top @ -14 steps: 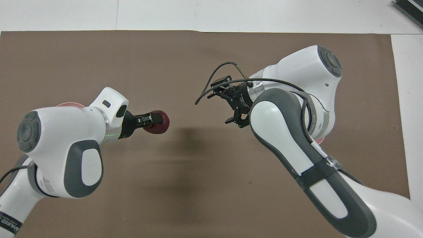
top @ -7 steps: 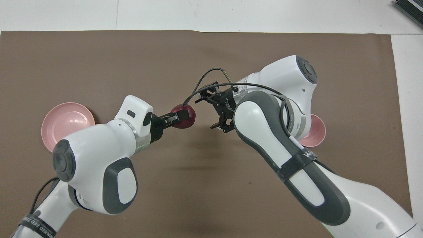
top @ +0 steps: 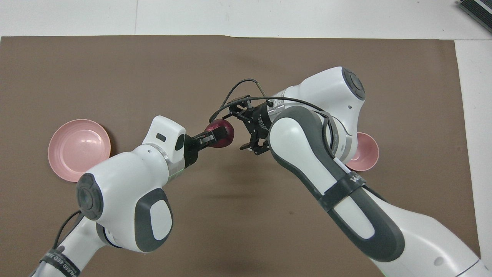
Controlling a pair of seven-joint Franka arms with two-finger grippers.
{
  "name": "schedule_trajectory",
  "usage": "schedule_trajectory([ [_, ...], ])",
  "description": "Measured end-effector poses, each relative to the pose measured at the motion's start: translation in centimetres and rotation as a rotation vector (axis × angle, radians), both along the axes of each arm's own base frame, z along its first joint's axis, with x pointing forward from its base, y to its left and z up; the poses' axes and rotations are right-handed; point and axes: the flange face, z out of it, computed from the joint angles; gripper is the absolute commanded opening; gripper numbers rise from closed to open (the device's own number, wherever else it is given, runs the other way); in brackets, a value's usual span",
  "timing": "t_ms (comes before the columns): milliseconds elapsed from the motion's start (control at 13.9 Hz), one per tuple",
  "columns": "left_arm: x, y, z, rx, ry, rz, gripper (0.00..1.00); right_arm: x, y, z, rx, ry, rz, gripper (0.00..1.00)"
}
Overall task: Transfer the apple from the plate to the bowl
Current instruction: 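Bring the apple to the right gripper and close the right gripper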
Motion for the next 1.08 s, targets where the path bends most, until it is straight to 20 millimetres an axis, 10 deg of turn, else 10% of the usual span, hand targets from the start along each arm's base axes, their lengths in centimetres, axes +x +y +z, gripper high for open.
schedule_trajectory([
  [862, -1.2, -2.0, 0.2, -0.034, 0.001, -0.004, 0.00, -0.7, 1.1, -0.2, 0.005, 0.017, 0.009, 0.97],
  [1077, -1.2, -2.1, 0.2, -0.034, 0.002, -0.005, 0.03, 0.0, -0.7, -0.3, 0.006, 0.030, 0.001, 0.40],
])
